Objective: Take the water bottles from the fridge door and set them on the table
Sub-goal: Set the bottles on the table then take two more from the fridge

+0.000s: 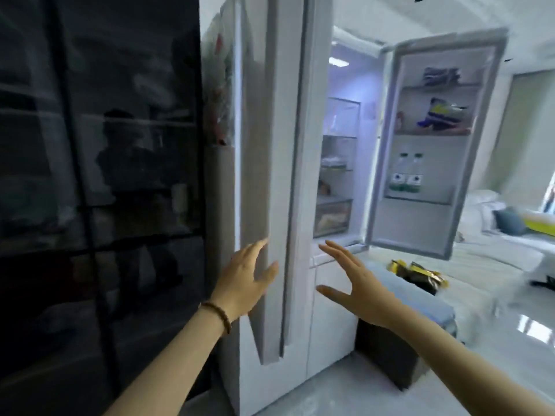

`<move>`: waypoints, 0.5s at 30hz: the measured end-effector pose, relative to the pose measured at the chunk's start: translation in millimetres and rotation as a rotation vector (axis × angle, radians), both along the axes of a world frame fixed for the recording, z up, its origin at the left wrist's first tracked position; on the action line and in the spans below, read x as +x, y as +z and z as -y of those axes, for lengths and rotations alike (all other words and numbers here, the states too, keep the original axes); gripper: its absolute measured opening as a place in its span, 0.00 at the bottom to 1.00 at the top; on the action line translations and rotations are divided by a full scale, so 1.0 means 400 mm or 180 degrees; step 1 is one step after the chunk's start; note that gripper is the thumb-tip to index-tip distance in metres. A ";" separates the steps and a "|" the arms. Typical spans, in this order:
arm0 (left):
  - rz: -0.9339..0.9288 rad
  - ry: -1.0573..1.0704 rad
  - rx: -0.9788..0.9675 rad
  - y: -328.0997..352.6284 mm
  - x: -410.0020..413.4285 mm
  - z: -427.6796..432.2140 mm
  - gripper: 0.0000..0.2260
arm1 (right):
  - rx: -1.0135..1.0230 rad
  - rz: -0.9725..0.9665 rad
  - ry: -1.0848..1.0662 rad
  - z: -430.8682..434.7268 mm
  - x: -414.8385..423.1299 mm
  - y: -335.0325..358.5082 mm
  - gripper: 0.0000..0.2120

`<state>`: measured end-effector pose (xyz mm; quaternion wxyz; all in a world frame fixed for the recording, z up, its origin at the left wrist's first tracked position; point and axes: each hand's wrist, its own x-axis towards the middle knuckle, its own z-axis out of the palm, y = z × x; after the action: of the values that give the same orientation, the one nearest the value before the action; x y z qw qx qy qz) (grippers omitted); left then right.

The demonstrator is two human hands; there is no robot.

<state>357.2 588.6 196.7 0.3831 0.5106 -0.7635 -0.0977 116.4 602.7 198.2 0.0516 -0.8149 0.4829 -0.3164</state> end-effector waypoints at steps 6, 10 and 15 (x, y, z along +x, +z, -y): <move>0.0625 -0.0140 -0.0099 0.013 -0.426 0.091 0.33 | 0.0318 -0.0078 -0.0783 -0.014 -0.505 -0.009 0.33; 0.1052 -0.0039 0.0156 -0.006 -0.620 0.175 0.36 | 0.0648 -0.0203 -0.1034 0.035 -0.750 -0.025 0.33; 0.1414 -0.0102 0.0286 -0.009 -0.792 0.324 0.28 | 0.0898 -0.0252 -0.1110 0.170 -0.926 -0.024 0.33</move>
<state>40.4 459.0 193.0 0.1808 0.5239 -0.8320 -0.0228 -254.1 534.8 188.8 0.0906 -0.7156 0.6576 -0.2176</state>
